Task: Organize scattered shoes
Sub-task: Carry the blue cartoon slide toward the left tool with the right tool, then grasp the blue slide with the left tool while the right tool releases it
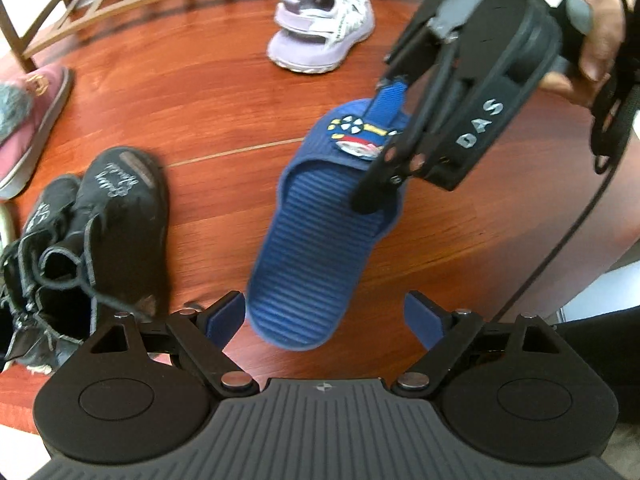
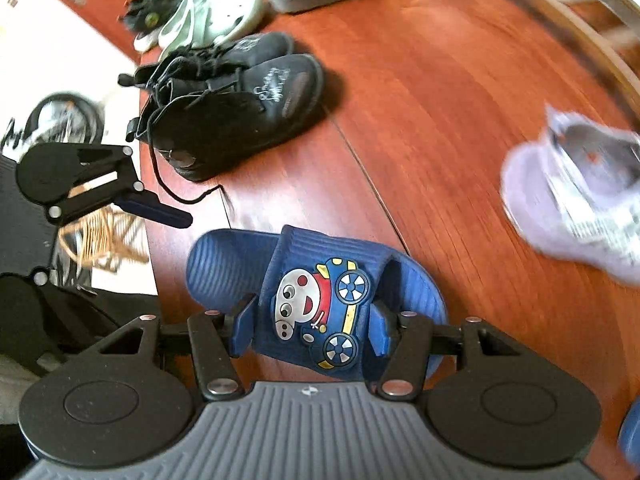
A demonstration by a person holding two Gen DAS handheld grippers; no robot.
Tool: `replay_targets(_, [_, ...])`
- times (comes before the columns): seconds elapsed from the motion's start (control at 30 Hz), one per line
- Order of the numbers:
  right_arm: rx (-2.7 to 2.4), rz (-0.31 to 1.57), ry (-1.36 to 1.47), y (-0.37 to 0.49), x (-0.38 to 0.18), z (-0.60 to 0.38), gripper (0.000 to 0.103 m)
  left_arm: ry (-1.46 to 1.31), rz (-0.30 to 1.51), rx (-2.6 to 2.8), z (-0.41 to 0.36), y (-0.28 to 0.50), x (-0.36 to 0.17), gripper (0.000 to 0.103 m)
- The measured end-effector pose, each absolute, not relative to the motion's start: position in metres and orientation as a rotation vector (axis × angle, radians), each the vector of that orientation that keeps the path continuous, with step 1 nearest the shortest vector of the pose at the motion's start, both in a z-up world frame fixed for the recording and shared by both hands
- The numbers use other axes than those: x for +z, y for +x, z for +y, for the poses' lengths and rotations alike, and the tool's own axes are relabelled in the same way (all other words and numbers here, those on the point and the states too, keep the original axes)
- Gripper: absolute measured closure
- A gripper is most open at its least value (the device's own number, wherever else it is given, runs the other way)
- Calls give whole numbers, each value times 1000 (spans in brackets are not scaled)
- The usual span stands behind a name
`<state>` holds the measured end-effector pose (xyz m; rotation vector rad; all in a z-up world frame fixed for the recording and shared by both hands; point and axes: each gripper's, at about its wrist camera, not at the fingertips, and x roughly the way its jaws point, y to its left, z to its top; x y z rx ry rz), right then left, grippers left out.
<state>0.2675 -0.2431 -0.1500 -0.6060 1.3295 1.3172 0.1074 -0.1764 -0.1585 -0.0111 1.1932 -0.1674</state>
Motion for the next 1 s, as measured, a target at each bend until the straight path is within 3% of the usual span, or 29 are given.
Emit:
replay_targets(0.13, [1327,1315,-662,270,-154,-228,39,-20,1186,-131,-169,107,-159,15])
replay_targets(0.3, [1321,1297,-669,272,-150,-229,18,-13,1164,-117,-165,112,-159,15])
replay_targets(1.0, [883,1267,-249,280,-115,-378,16,83,1137,-221,-184,162,-179,13])
